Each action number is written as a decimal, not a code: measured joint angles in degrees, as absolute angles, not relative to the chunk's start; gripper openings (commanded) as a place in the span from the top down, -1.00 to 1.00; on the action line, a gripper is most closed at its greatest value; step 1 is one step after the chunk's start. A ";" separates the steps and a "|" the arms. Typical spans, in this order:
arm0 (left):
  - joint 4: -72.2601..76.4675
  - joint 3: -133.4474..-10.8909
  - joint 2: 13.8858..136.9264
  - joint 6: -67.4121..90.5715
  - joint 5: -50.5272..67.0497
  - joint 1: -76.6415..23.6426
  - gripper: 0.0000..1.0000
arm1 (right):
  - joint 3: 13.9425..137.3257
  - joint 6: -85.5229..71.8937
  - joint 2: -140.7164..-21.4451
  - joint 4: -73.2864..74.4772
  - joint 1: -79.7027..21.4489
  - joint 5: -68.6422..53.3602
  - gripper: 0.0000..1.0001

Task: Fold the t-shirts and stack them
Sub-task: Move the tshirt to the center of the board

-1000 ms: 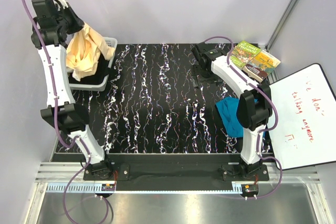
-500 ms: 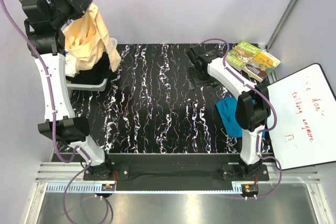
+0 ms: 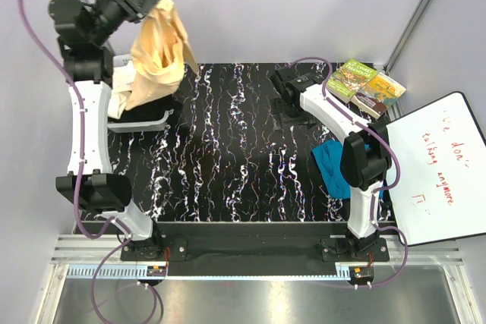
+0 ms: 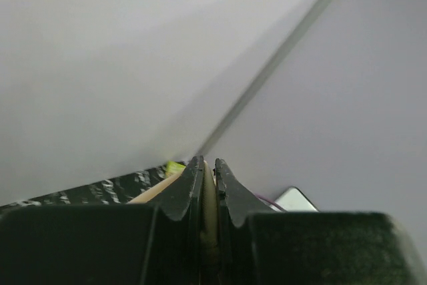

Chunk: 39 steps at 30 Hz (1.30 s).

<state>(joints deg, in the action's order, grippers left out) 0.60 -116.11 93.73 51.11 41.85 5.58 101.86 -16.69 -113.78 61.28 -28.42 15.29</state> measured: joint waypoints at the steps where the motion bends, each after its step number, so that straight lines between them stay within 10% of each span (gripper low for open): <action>1: 1.61 -115.74 93.73 51.83 42.35 3.88 1.00 | 101.86 -16.88 -113.78 61.14 -28.42 15.29 -0.94; 23: -0.47 -104.55 91.44 41.47 56.90 -24.03 1.00 | 101.12 -23.90 -113.78 59.31 -22.50 14.13 -0.98; 33: -23.77 -95.74 115.00 26.13 60.23 -27.55 1.00 | 110.52 -22.35 -113.89 58.87 -13.32 12.78 -0.94; 39: -39.66 -101.41 127.66 16.86 59.22 -29.19 -0.88 | 116.20 -19.51 -114.96 58.17 -15.16 7.14 -0.97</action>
<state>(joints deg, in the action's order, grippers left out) -39.66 -101.41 127.66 16.86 59.22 -29.19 116.20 -19.51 -114.96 58.17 -15.16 7.14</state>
